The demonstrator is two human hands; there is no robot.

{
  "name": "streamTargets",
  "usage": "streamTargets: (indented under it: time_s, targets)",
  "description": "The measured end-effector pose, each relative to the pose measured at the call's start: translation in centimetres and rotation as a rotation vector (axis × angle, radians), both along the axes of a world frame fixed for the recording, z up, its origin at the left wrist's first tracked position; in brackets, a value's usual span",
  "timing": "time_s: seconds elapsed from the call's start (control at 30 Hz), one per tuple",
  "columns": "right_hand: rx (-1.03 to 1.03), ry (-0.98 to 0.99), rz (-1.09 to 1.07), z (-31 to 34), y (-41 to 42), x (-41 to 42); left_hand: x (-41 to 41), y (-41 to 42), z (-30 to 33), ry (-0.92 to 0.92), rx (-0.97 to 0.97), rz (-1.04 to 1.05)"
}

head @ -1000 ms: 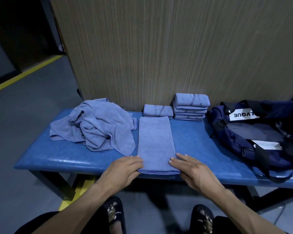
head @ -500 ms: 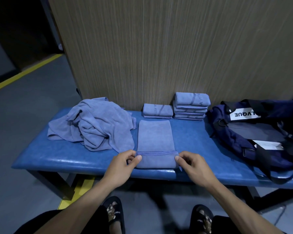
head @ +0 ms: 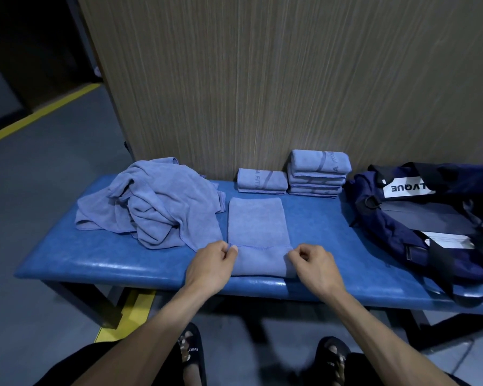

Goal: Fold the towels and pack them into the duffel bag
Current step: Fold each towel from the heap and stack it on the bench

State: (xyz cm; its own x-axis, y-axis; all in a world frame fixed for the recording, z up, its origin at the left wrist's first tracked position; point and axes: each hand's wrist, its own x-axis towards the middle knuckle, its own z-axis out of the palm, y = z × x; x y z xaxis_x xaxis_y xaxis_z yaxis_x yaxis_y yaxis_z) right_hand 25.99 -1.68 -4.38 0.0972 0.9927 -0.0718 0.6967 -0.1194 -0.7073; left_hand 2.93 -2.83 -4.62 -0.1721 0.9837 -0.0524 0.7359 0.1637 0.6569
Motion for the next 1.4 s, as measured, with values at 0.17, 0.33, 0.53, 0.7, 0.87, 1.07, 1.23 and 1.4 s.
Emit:
streamTargets:
  time_s: [0.17,0.33,0.53,0.7,0.87,1.07,1.23,1.4]
  targets:
    - [0.057,-0.126,0.016,-0.4,-0.5,-0.6,0.3,-0.5,-0.1,0.065,0.010,0.014]
    - [0.071,-0.154,-0.025,-0.6,-0.4,-0.9,0.1,-0.4,0.0,0.136,0.026,0.008]
    - [0.010,-0.204,-0.071,-0.5,0.1,-1.5,0.4,-0.4,0.3,0.358,-0.016,-0.032]
    - [0.005,-0.273,-0.056,-0.5,0.4,-1.8,0.6,-0.2,0.6,0.529,-0.004,-0.051]
    - [0.027,-0.318,-0.037,-0.5,0.3,-2.0,-0.1,0.0,0.4,0.455,0.233,-0.110]
    - [0.325,-0.387,0.080,-1.2,0.2,-1.7,-1.5,1.5,-1.3,0.370,0.561,-0.425]
    - [0.660,-0.697,0.284,-2.3,1.4,-1.4,-2.0,2.1,-1.9,0.425,0.562,-0.447]
    - [0.735,-0.729,0.431,-2.1,1.6,-0.3,-2.7,1.0,-1.2,0.422,0.503,-0.522]
